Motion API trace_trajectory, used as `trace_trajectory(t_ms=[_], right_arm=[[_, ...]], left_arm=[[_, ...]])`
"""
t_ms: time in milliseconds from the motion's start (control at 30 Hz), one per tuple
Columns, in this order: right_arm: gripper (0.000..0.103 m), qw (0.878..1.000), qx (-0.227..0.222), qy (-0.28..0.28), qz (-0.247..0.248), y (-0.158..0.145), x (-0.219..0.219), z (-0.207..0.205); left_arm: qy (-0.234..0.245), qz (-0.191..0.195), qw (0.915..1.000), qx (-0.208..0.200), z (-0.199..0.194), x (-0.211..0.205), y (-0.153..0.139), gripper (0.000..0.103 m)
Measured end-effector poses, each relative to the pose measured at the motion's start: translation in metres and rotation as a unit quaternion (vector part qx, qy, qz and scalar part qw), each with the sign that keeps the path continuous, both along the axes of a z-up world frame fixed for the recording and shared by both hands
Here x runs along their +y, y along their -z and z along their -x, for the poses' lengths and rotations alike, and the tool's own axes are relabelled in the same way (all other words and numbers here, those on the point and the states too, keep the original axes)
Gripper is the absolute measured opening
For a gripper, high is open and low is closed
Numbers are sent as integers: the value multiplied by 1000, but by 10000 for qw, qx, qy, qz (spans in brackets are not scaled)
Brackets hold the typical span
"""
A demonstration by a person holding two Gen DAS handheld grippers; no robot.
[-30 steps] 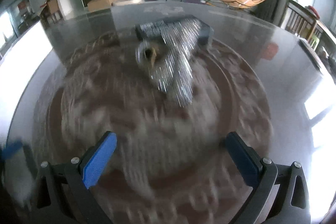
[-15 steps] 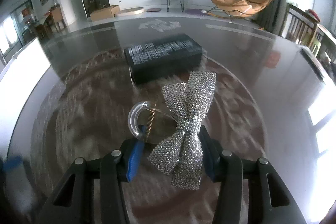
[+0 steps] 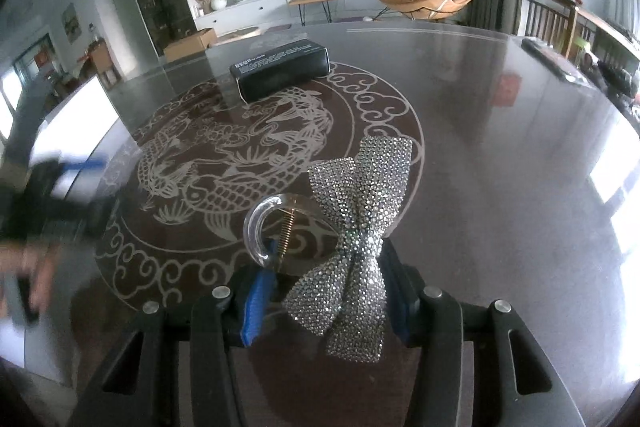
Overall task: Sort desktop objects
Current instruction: 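Grasp the silver bow clip with the right tool while the left tool approaches the black box, then close the left tool on the black ODOR REMOVING BAR box and lift it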
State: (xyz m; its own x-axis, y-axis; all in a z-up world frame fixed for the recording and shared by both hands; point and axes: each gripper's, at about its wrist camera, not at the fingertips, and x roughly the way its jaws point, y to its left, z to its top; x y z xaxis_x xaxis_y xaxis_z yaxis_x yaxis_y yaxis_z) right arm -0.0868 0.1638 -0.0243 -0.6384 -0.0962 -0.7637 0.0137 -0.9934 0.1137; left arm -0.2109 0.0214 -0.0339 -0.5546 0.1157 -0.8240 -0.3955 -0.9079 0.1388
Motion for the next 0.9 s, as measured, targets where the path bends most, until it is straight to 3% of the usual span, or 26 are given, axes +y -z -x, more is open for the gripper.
trace_trajectory(t_ms=[233, 467, 500, 533, 567, 733, 900], right_arm=[[53, 9998, -28, -26, -182, 1, -6, 0], [53, 10000, -4, -21, -6, 1, -6, 2], [53, 10000, -2, -21, -5, 1, -6, 1], [53, 10000, -4, -20, -5, 1, -6, 1], [53, 10000, -2, -20, 9, 1, -6, 1], [50, 9991, 45, -5, 429, 1, 8, -1], [50, 9945, -124, -107, 1037, -9, 11, -20]], left_arm=[[707, -436, 9958, -384, 86, 57, -6, 103], [1123, -162, 9928, -389, 114, 105, 8, 103], [1136, -209, 9927, -351, 113, 106, 7, 83], [1100, -510, 9915, -462, 113, 103, 4, 58], [959, -592, 9925, -478, 114, 101, 2, 57], [539, -666, 9957, -363, 73, 69, -7, 57], [241, -1039, 9933, -450, -12, -5, -44, 57]])
